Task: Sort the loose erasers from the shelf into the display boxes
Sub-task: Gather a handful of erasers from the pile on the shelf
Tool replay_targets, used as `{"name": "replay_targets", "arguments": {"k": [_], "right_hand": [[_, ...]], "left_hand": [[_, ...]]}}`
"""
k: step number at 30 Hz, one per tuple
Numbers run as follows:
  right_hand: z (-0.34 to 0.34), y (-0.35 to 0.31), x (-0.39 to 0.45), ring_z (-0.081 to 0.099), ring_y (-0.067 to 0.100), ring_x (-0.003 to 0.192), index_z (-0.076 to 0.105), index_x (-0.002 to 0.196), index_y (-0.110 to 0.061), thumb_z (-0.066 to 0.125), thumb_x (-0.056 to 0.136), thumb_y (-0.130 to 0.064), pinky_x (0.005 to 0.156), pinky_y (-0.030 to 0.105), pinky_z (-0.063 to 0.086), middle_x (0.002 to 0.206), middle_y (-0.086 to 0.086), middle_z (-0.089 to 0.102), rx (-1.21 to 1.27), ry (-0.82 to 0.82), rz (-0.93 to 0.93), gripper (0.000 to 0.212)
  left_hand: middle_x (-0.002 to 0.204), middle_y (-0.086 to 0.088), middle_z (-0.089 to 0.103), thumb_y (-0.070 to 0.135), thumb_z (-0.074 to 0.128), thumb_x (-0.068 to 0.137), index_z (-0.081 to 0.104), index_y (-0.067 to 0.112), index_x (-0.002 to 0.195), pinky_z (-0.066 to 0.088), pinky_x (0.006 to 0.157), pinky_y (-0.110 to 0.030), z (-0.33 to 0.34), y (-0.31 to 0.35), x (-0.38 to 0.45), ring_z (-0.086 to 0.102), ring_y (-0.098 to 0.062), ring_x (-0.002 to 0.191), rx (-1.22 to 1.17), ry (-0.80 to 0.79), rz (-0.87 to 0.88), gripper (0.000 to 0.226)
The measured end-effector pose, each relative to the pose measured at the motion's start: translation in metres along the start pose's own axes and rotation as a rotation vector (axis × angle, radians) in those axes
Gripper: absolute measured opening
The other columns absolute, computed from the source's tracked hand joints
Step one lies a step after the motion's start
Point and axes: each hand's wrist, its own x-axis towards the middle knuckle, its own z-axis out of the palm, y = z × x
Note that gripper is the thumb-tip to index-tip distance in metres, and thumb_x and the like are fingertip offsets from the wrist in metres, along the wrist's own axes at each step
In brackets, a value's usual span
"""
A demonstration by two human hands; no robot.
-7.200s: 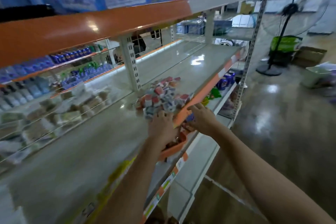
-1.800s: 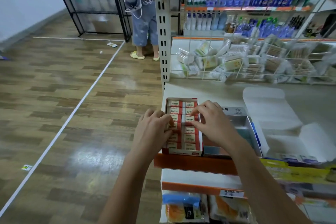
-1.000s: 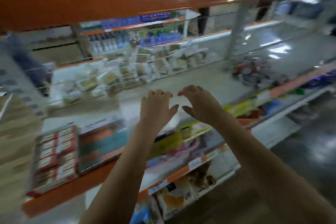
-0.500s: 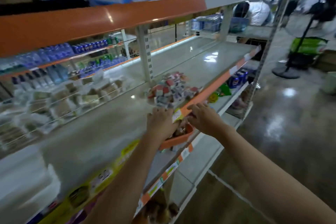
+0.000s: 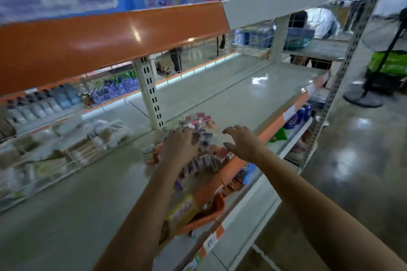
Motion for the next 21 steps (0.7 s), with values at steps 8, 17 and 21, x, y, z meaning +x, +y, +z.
{"name": "replay_targets", "arguments": {"k": [8, 17, 21], "right_hand": [[0.032, 0.02, 0.076, 0.045, 0.029, 0.118, 0.042, 0.136, -0.016, 0.05, 0.093, -0.025, 0.099, 0.038, 0.04, 0.131, 0.013, 0.049, 0.083, -0.093, -0.141, 0.045], [0.057, 0.037, 0.128, 0.046, 0.023, 0.119, 0.043, 0.136, -0.019, 0.058, 0.09, -0.029, 0.098, 0.034, 0.04, 0.129, 0.006, 0.052, 0.111, -0.09, -0.347, 0.049], [0.055, 0.049, 0.131, 0.053, 0.02, 0.108, 0.056, 0.121, -0.015, 0.061, 0.088, -0.025, 0.09, 0.029, 0.043, 0.118, 0.005, 0.057, 0.267, -0.068, -0.424, 0.035]], "left_hand": [[0.132, -0.008, 0.049, 0.034, 0.06, 0.088, 0.048, 0.017, 0.13, 0.04, 0.096, -0.039, 0.019, -0.016, 0.025, 0.046, -0.027, 0.117, 0.095, -0.019, -0.2, 0.047], [0.125, -0.002, 0.052, 0.046, 0.059, 0.087, 0.052, 0.022, 0.126, 0.04, 0.093, -0.035, 0.033, 0.005, 0.033, 0.046, -0.021, 0.112, 0.141, 0.136, -0.409, 0.047], [0.121, -0.001, 0.057, 0.042, 0.057, 0.088, 0.057, 0.021, 0.122, 0.037, 0.091, -0.034, 0.038, 0.012, 0.031, 0.046, -0.021, 0.111, 0.154, 0.203, -0.471, 0.04]]}}
